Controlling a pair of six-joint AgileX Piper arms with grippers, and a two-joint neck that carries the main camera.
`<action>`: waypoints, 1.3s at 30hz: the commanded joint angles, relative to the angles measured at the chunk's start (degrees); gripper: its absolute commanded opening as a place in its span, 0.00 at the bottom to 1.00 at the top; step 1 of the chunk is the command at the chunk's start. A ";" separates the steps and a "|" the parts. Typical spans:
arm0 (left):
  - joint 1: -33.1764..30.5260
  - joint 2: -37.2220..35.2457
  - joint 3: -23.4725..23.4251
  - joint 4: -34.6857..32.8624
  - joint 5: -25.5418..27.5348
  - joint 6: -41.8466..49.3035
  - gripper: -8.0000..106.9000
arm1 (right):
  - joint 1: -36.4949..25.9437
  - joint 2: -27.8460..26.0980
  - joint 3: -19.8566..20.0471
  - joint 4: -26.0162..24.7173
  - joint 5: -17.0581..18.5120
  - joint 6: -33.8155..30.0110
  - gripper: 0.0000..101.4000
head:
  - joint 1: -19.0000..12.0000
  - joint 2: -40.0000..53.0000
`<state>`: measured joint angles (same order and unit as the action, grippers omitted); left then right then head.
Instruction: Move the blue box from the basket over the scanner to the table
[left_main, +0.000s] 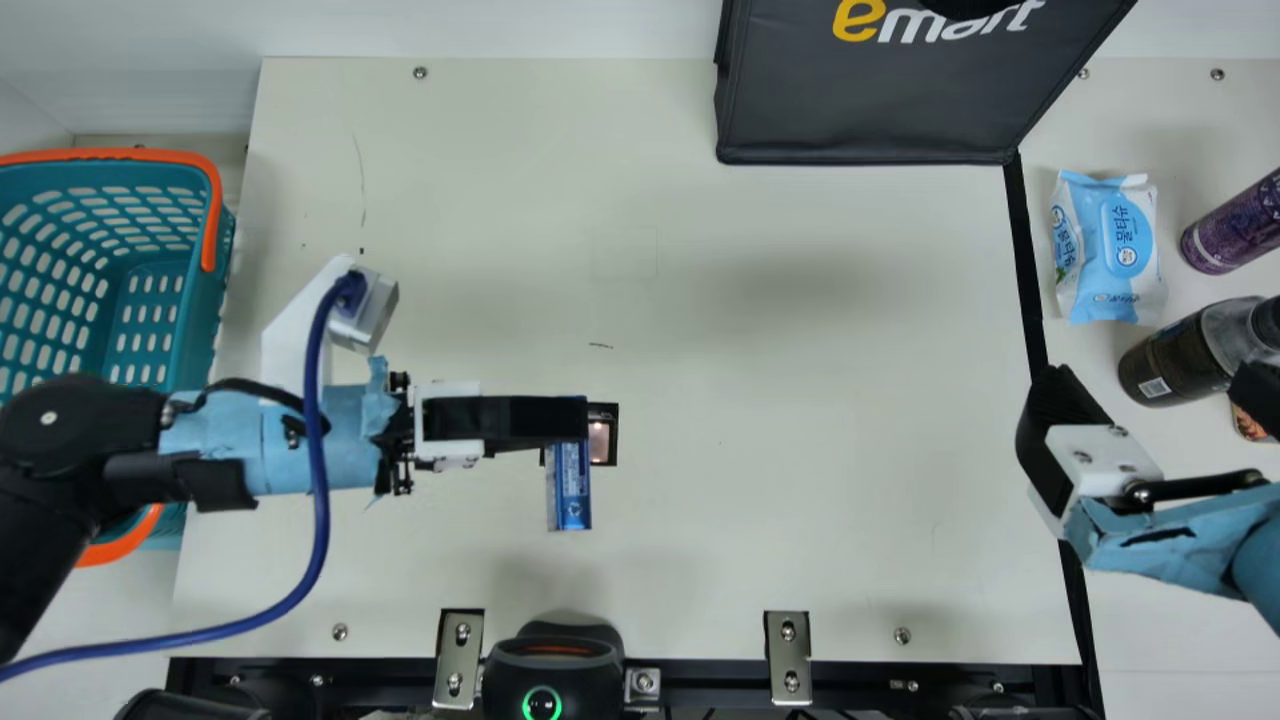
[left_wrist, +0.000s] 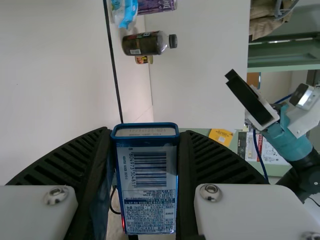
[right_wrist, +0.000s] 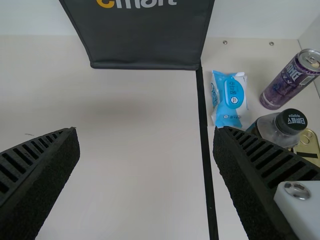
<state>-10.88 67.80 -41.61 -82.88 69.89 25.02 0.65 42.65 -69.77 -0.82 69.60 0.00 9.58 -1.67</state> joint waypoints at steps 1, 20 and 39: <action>0.02 -1.55 -0.02 -0.16 0.01 -0.64 0.00 | 0.00 0.00 0.00 0.00 0.00 0.00 0.94 | -1.66 0.09; -0.90 -7.87 2.84 -6.23 0.01 -4.50 0.00 | 0.00 0.00 0.00 0.00 0.00 0.00 0.94 | -1.66 0.09; -0.50 -6.92 5.32 -11.25 0.01 -5.26 0.00 | 0.00 0.00 0.00 0.00 -0.02 0.00 0.94 | -1.66 0.09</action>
<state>-11.47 60.79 -36.33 -94.03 69.89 19.72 0.65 42.65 -69.77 -0.82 69.58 0.00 9.67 -1.58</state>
